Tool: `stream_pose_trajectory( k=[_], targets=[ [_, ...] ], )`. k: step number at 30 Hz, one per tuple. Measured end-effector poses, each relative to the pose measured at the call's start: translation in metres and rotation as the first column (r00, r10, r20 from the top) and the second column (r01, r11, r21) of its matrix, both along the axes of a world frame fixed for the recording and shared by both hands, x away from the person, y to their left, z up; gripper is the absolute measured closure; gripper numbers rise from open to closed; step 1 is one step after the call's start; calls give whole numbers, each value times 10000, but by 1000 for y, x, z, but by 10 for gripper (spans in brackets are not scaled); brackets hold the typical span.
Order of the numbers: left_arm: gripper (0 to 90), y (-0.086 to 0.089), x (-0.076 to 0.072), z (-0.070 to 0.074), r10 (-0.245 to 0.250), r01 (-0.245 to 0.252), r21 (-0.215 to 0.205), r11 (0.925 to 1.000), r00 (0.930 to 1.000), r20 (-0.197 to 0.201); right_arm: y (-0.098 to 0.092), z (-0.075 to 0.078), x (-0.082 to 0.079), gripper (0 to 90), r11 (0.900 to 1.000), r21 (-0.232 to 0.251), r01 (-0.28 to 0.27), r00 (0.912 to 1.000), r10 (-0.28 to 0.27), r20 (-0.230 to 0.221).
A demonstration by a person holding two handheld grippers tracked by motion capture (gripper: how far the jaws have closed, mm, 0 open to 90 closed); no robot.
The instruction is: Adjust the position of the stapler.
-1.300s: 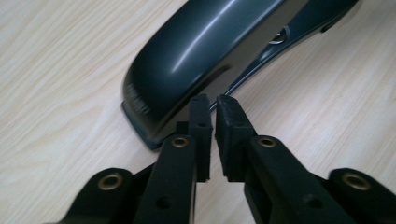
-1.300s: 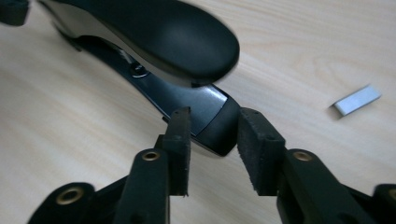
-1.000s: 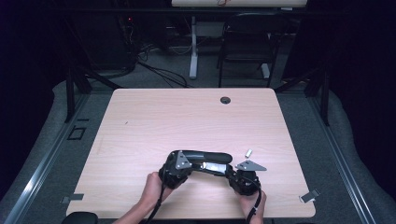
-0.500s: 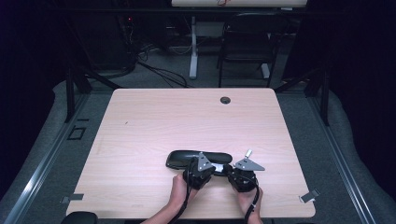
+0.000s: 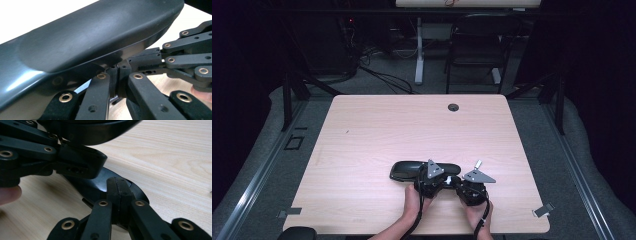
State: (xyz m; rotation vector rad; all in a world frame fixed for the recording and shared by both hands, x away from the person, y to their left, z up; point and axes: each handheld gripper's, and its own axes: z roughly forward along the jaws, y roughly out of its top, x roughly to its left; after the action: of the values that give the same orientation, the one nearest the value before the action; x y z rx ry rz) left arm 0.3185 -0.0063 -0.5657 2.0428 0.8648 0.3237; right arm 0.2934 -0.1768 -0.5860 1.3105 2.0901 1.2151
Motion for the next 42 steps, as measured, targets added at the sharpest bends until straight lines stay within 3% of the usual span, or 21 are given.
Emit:
stream_pose_trajectory(
  k=[9, 14, 15, 24, 42],
  targets=[
    [900, -12, -4, -2, 447, -442, -406, 9982, 9989, 115, 0, 0, 0, 900, 10000, 72, 69, 10000, -69, -20],
    [900, -11, -4, -3, 648, -639, -636, 9959, 9978, 123, -1, 0, 0, 900, 9998, 175, 72, 10000, -71, -63],
    [900, -10, -4, -3, 638, -626, -537, 9966, 9977, 216, -1, 0, 1, 900, 9998, 198, 75, 9999, -73, -80],
    [900, -7, -5, -1, 960, -903, -946, 9914, 9937, 576, -1, 0, 1, 900, 9998, 209, 37, 10000, -36, -89],
    [900, 11, -7, 25, 1327, -1100, -1699, 9793, 9828, 1287, -1, 0, 1, 900, 9997, 224, 39, 10000, -37, -71]
  ],
)
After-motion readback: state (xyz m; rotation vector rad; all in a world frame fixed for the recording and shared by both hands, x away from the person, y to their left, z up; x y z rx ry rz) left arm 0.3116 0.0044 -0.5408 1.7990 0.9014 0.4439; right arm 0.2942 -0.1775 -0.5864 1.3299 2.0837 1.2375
